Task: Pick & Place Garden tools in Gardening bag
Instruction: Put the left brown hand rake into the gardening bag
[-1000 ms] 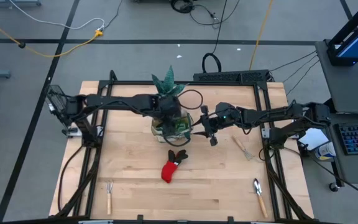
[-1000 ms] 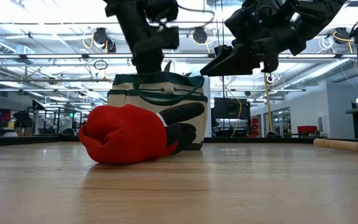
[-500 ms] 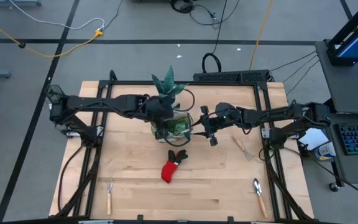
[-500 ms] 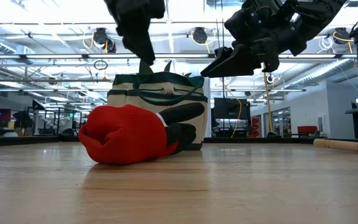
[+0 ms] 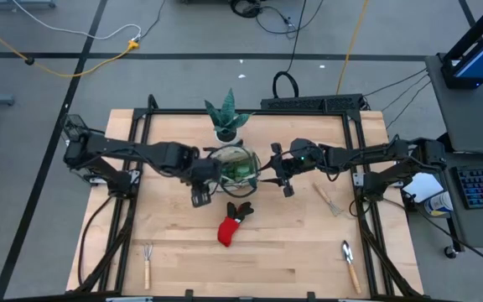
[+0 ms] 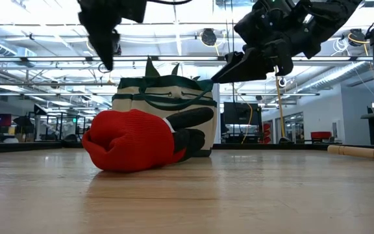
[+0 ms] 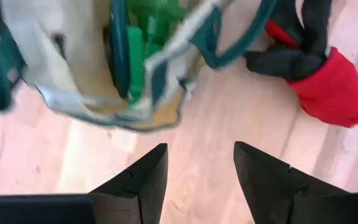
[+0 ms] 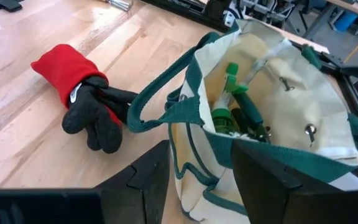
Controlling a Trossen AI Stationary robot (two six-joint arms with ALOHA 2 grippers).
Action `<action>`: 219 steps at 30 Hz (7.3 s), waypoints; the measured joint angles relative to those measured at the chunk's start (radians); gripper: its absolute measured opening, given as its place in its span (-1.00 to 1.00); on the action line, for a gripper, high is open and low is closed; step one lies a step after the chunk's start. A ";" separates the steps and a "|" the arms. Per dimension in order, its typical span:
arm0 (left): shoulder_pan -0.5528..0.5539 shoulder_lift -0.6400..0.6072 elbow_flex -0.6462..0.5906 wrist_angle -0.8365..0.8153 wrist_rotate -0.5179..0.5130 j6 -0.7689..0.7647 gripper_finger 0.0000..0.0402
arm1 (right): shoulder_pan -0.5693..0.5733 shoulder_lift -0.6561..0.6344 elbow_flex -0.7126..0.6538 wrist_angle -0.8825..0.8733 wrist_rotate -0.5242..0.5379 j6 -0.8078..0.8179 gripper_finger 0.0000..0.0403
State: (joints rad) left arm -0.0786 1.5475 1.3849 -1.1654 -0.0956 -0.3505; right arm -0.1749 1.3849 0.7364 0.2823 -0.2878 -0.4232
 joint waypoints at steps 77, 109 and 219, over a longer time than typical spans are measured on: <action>-0.672 0.002 -0.368 0.303 -0.029 -0.990 -0.05 | 0.000 -0.001 0.000 0.001 -0.002 0.124 -0.21; -0.661 0.000 -0.368 0.303 0.024 -1.005 -0.05 | 0.000 -0.001 0.000 0.001 -0.002 0.124 -0.21; -0.911 0.231 -0.366 0.447 0.288 -1.818 -0.63 | 0.000 -0.001 0.000 0.215 -0.002 0.173 -0.21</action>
State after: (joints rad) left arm -0.9897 1.7786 1.0189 -0.7181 0.1923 -2.1681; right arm -0.1751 1.3842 0.7368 0.4973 -0.2902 -0.2507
